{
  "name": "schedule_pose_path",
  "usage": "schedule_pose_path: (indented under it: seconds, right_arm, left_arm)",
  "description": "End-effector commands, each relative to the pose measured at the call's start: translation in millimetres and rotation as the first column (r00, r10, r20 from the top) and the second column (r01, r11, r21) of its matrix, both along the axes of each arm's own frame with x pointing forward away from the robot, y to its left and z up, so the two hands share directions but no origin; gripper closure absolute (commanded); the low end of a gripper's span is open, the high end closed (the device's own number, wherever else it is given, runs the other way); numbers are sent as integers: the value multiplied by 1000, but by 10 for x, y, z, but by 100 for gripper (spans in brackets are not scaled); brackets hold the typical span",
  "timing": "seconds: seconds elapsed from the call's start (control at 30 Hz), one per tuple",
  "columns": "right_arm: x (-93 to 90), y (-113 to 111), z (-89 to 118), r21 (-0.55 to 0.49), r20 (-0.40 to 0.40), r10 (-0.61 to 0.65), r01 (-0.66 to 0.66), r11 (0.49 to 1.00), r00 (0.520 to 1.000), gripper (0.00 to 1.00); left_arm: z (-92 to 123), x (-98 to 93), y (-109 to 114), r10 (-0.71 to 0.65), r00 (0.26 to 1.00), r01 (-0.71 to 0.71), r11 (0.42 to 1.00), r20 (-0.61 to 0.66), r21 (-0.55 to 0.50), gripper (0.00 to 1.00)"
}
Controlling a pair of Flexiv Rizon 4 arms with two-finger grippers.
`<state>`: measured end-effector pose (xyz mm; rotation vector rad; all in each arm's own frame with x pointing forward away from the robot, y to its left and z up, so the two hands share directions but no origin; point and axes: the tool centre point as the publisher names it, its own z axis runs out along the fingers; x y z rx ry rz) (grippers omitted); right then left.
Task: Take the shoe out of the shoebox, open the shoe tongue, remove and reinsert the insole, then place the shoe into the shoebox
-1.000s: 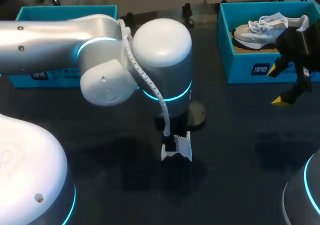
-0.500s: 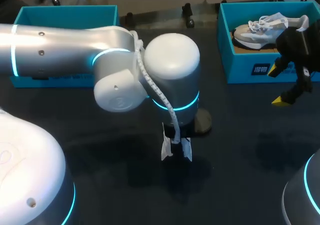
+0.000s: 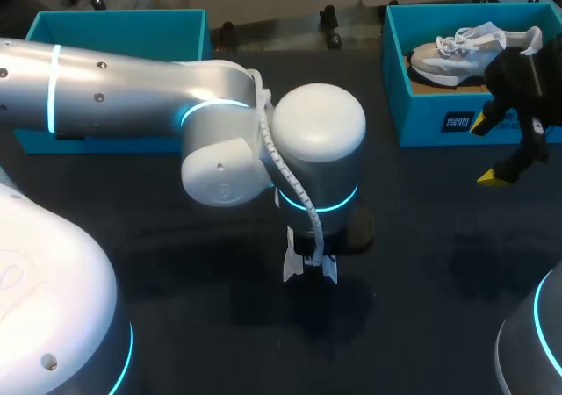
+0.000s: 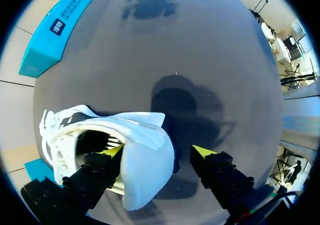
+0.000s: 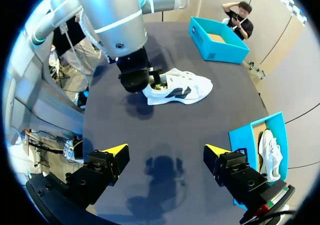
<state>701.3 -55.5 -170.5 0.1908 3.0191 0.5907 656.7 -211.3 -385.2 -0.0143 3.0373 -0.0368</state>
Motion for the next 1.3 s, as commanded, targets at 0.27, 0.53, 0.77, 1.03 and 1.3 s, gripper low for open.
schedule_pose_path:
  seconds: [0.27, 0.53, 0.77, 1.03, 1.3]
  right_arm:
    - [16, 13, -5, -3, -3, 0, 0, 1000, 1000, 0]
    - [16, 13, -5, -3, -3, 0, 0, 1000, 1000, 0]
    - [16, 13, -5, -3, -3, 0, 0, 1000, 1000, 0]
    - [16, 13, -5, -3, -3, 0, 0, 1000, 1000, 0]
    - [16, 13, -5, -3, -3, 0, 0, 1000, 1000, 0]
  left_arm:
    - [-199, -17, -38, 27, 999, -26, 999, -27, 39, 65]
    - [-190, -68, 48, 27, 998, -24, 999, -61, 47, 100]
    - [-49, -110, 140, 63, 990, -51, 994, -126, 98, 100]
    - [276, -62, 153, 101, 979, -78, 988, -179, 132, 100]
    - [719, 3, 142, 99, 982, -87, 993, -160, 81, 100]
